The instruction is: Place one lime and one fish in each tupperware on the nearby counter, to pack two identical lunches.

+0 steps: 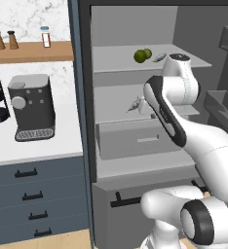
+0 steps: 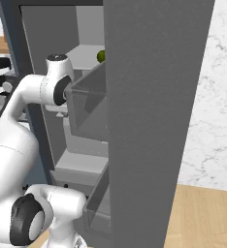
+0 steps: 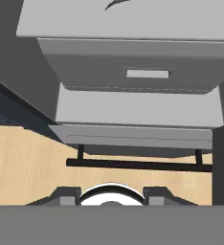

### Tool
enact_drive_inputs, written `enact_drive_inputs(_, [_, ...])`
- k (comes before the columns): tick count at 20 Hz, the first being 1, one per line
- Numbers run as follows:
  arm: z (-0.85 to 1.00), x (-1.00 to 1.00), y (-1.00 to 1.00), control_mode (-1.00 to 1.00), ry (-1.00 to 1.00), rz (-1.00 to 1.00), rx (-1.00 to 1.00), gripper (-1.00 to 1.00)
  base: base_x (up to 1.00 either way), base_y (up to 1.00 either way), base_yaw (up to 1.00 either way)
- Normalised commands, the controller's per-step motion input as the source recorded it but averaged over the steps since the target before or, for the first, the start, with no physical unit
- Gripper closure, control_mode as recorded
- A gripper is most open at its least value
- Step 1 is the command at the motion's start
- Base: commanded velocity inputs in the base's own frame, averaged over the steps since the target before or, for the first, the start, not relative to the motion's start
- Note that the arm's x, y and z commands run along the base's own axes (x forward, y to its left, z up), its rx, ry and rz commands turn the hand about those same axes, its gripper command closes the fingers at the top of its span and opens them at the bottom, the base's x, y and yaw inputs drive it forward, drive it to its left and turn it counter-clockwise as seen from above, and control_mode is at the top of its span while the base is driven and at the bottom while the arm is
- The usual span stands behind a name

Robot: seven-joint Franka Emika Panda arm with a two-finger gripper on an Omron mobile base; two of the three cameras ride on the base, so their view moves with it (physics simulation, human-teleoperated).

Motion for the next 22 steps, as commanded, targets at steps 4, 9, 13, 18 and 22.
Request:
enact_drive_inputs(4, [0.00,-0.01,0.00,-1.00,0.00,0.00,0.00,-1.00,0.00,0.00,0.00])
enact_drive_inputs(9, [0.23,-0.14,-0.02,-1.00,-0.33,-0.01,-0.12,-1.00,0.00,0.00,0.00])
enact_drive_inputs(13, [0.65,-0.31,0.00,-1.00,-0.66,0.00,-0.19,-1.00,0.00,0.00,0.00])
enact_drive_inputs(18, [0.09,0.01,-0.02,-1.00,-0.46,0.00,-0.09,-1.00,0.00,0.00,0.00])
enact_drive_inputs(22, [-0.08,0.30,-0.14,-1.00,-0.03,0.00,0.05,-1.00,0.00,0.00,0.00])
